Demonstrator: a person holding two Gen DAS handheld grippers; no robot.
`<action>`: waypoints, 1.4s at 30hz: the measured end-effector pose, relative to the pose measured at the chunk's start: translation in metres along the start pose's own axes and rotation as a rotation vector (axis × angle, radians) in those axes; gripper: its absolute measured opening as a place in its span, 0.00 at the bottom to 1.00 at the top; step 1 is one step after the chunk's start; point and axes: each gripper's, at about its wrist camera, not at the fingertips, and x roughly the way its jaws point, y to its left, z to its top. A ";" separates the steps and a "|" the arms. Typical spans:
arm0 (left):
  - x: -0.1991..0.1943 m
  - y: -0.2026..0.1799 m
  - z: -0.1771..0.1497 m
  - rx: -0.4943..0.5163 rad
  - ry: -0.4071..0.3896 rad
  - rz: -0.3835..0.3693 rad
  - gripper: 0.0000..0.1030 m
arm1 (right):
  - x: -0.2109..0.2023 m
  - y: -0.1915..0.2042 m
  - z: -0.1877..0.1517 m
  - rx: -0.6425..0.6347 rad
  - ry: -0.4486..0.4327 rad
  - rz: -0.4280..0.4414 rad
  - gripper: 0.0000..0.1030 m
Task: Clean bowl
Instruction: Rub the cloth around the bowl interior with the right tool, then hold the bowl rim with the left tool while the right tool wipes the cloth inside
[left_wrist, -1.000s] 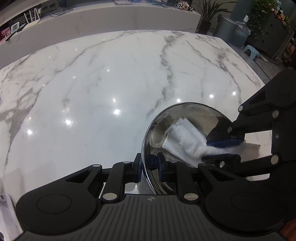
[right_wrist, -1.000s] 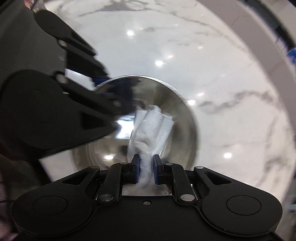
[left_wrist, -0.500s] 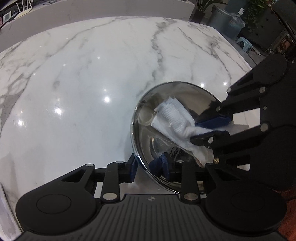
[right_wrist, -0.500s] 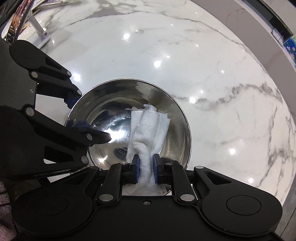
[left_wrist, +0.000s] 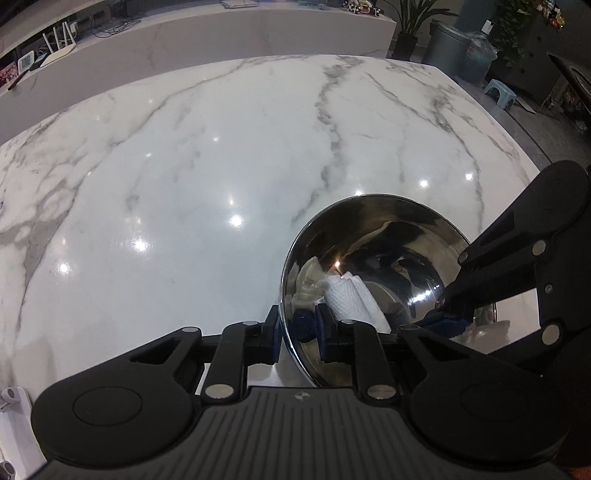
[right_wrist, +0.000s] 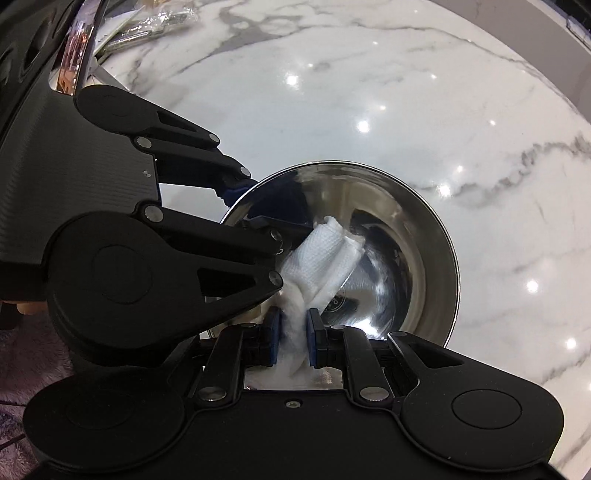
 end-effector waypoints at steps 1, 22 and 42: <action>0.000 0.001 0.000 -0.003 0.001 -0.004 0.16 | -0.001 0.003 -0.001 -0.017 0.006 -0.020 0.13; 0.001 0.003 -0.011 -0.023 0.078 -0.098 0.28 | -0.018 0.035 -0.017 -0.158 0.015 -0.276 0.13; -0.003 0.002 -0.003 0.018 -0.006 0.006 0.16 | -0.041 0.067 -0.040 -0.125 0.019 -0.153 0.12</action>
